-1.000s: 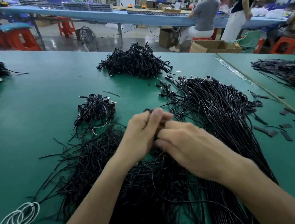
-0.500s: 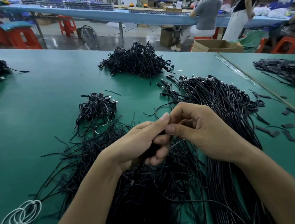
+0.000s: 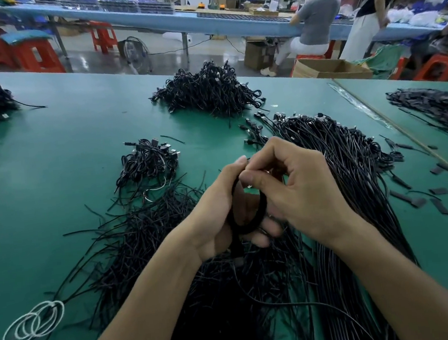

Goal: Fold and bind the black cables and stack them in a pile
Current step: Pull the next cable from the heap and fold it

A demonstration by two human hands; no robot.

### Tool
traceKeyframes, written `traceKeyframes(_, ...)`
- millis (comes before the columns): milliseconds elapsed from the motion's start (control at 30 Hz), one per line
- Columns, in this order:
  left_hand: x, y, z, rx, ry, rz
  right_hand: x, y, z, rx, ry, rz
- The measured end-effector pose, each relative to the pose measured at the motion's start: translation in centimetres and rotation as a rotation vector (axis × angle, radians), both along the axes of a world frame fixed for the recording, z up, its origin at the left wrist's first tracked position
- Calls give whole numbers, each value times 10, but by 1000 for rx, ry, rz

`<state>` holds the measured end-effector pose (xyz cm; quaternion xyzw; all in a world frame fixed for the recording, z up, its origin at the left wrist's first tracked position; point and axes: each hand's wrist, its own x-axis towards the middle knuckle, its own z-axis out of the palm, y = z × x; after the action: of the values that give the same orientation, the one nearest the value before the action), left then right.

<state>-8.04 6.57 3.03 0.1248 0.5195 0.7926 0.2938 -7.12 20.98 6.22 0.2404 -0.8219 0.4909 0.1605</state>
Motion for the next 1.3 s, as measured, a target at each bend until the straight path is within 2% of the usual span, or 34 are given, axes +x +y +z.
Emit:
traceKeyframes(133,-6,-5,-5,-160,136,221,-6,1,-3,120,43,-116)
traceKeyframes(233,-10,-14,-6,-149,201,361,-3,13,-12,240,-74,-138)
traceKeyframes(333,-13,-20,-4,-56,184,498,4,23,-22,641,-213,-10)
traceKeyframes(400,-14,-20,-5,-26,165,564,8,21,-31,865,-210,84)
traceKeyframes(500,-14,-18,-5,-35,154,595,6,16,-41,966,-126,112)
traceKeyframes(733,-13,-15,-3,-55,105,647,2,14,-45,1053,16,145)
traceKeyframes(967,-16,-15,-3,-157,91,687,-1,17,-51,1126,-83,200)
traceKeyframes(1100,-18,-17,-4,-173,113,697,-2,17,-51,1089,-44,195)
traceKeyframes(1300,-15,-14,-1,-192,111,715,3,22,-45,944,-117,174)
